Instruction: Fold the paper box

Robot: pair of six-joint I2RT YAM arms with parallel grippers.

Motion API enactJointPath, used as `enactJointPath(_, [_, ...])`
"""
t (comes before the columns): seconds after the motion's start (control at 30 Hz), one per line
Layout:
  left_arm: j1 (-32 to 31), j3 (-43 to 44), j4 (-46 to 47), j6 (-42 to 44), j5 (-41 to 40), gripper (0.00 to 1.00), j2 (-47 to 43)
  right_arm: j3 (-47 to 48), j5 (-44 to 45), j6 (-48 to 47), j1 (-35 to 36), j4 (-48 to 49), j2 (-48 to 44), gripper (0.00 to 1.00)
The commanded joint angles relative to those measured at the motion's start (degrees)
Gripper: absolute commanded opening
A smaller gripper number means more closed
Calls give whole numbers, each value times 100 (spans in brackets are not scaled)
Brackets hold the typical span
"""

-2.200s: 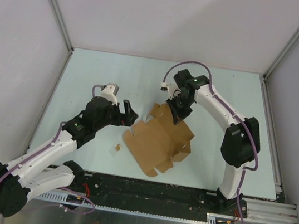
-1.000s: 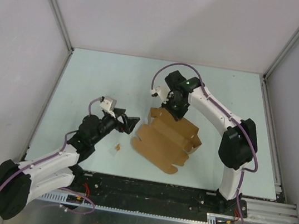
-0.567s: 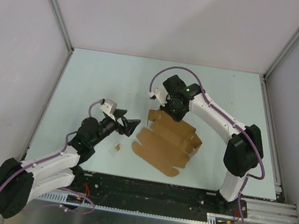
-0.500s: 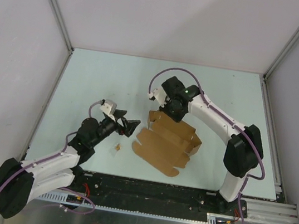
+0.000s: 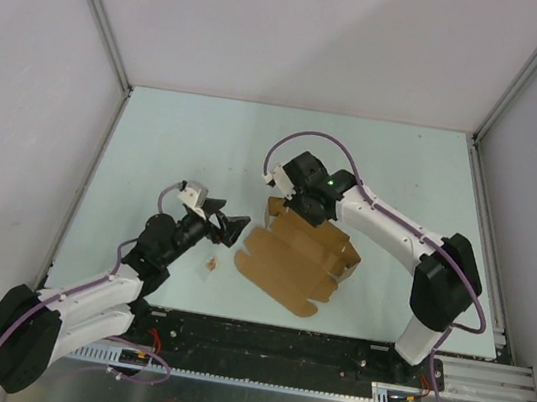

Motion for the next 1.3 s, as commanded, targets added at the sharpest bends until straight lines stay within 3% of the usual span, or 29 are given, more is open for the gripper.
enactJointPath(0.0, [67,68,223,69,-151,89,72,-375,527,373,119,682,-573,2])
enactJointPath(0.33, [137,314,284,139,-195,73,493,-920,1116,849,339,1474,-776,0])
enactJointPath(0.5, [251,542,810,394,77,67,985,-1342,1380,796,427,2105,-908,0])
enactJointPath(0.67, [523,884,1242,667,647,60,1776,-1738,1460,620,462,2564,-1154,0])
enactJointPath(0.9, [1112,1184,2225,325,2316,53,2910,-1905,1354,110,480,2696,-1304,3])
enactJointPath(1.0, [1121,1219,2394,245,2512,54,3113,-1905,1617,57,480,2792,-1225,0])
enactJointPath(1.13, [1121,1280,2543,184,2468,46,3332,-1905,2047,13,480,3003,-1058,0])
enactJointPath(1.27, [1121,1395,2736,114,2363,47,3482,-1905,2022,-110,480,3161,-996,0])
